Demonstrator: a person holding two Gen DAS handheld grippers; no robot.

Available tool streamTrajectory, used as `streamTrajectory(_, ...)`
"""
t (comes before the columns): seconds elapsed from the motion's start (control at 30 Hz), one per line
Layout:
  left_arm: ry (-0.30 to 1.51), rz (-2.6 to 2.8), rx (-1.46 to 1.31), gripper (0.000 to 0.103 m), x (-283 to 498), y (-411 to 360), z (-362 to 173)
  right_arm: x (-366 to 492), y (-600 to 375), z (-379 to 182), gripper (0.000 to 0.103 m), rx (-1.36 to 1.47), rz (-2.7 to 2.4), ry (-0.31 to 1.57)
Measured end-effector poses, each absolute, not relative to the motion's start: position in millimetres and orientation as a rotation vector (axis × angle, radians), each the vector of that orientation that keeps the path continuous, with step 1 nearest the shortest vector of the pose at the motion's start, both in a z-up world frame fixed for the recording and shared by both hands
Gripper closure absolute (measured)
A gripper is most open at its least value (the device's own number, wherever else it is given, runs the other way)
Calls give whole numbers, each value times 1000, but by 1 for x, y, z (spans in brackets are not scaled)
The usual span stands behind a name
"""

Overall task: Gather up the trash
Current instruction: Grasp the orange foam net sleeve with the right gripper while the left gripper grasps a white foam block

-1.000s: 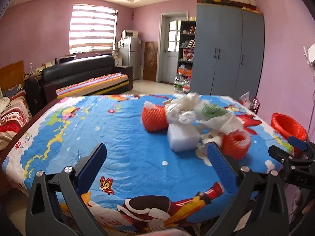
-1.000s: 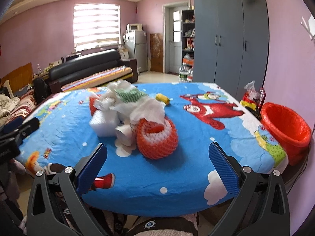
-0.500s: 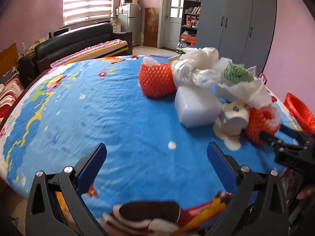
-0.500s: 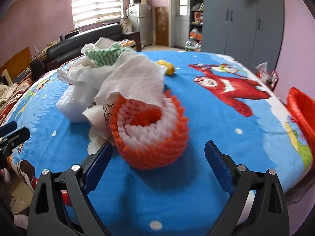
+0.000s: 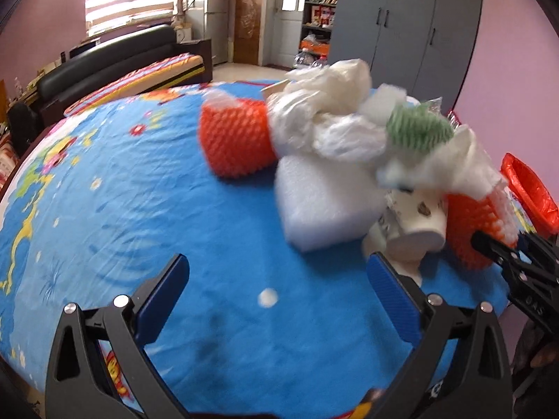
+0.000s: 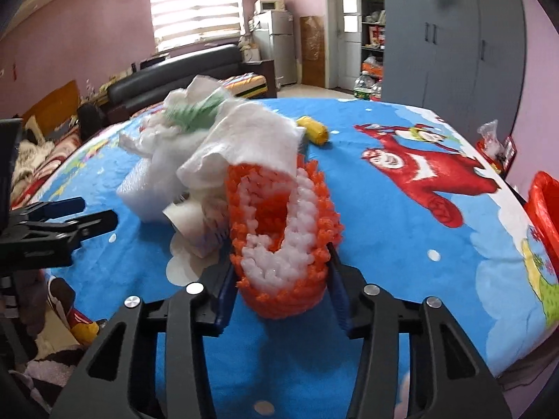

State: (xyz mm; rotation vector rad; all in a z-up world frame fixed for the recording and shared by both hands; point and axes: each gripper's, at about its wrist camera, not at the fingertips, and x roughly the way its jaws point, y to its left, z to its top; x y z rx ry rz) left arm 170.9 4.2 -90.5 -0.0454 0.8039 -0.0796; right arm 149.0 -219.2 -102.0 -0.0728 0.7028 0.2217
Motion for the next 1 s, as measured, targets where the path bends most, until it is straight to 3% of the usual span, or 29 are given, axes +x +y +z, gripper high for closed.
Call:
streamTrajectory(0.23, 808, -93, -52, 7, 209, -19, -95, 131, -237, -86, 58, -29, 203, 677)
streamTrajectory(0.3, 817, -82, -56, 13, 222, -25, -99, 126, -238, -82, 58, -25, 205, 670)
streamTrajectory(0.37, 831, -86, -59, 26, 228, -29, -102, 123, -239, -79, 58, -27, 205, 662)
streamTrajectory(1.0, 560, -140, 88, 27, 140, -36, -30, 108, -264, -42, 58, 61, 168, 533)
